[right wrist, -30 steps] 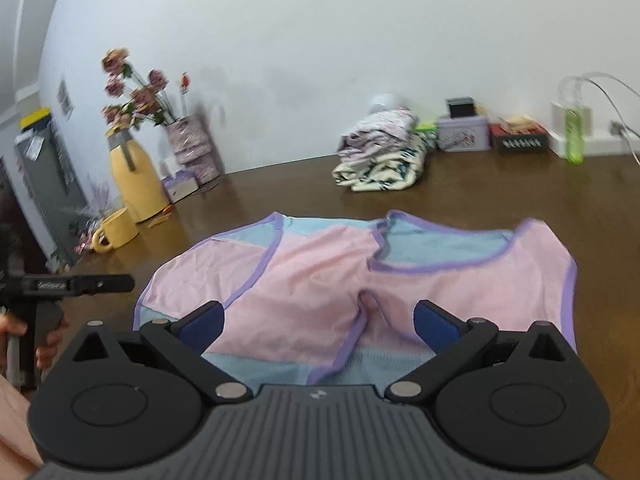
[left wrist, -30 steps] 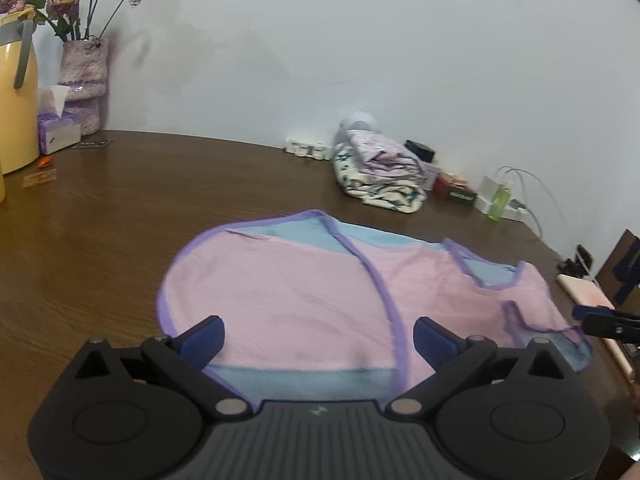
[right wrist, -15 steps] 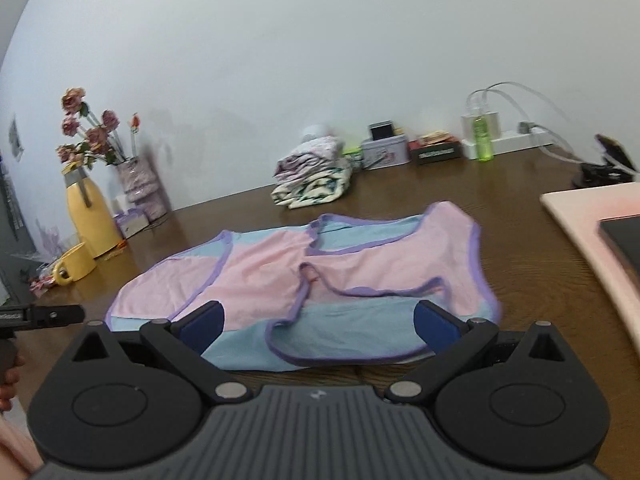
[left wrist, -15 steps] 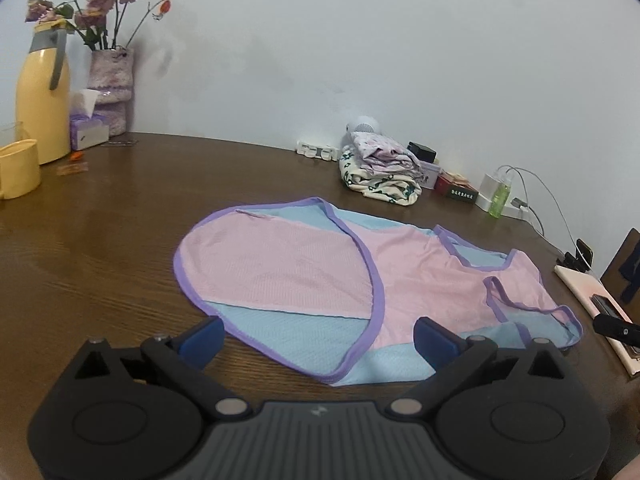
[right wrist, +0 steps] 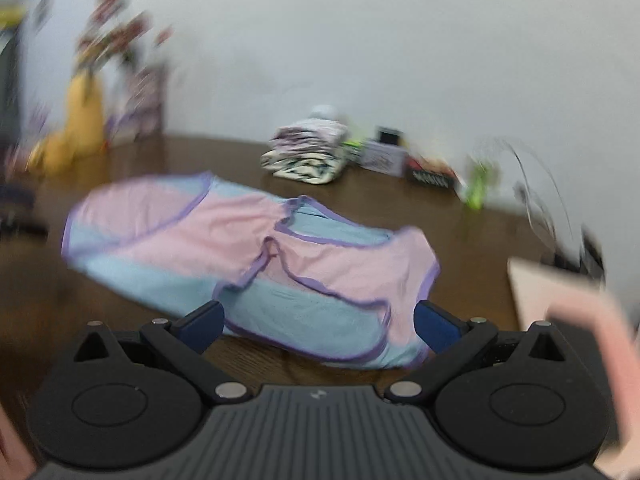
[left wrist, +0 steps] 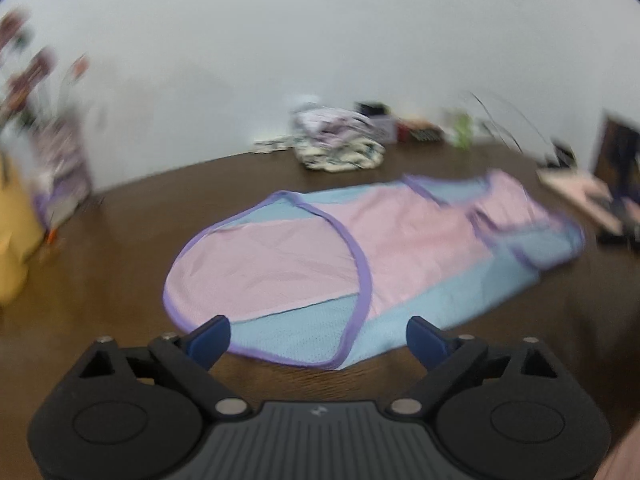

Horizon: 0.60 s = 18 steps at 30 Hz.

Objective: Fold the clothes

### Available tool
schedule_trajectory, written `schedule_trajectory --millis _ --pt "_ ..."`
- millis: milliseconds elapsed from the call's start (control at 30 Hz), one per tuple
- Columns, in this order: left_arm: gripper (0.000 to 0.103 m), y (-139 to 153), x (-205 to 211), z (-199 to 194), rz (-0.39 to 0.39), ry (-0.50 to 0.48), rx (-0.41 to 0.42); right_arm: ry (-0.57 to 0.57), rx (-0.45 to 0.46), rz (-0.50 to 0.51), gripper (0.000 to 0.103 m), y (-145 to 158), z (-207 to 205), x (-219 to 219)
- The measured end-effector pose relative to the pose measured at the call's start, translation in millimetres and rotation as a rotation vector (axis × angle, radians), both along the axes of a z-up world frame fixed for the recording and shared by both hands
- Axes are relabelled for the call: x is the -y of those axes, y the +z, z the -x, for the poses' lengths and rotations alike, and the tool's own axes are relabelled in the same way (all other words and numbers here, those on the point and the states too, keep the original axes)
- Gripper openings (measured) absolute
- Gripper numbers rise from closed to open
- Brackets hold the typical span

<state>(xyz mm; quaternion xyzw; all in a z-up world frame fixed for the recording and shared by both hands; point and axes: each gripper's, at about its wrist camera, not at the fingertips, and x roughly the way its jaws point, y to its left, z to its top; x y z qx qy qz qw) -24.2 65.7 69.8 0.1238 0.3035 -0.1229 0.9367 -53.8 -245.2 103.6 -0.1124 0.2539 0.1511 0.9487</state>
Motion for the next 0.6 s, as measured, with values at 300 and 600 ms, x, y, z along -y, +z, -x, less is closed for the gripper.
schedule_trajectory --millis 300,600 --pt "0.049 -12.7 27.4 -10.4 -0.256 -0.258 -0.059 0.376 -0.062 0.336 0.066 0.3 -18.6 -37.3" --pt "0.02 -19.4 49.7 -20.8 -0.498 -0.522 -0.123 0.774 -0.116 0.594 0.04 -8.8 -40.8 -92.4"
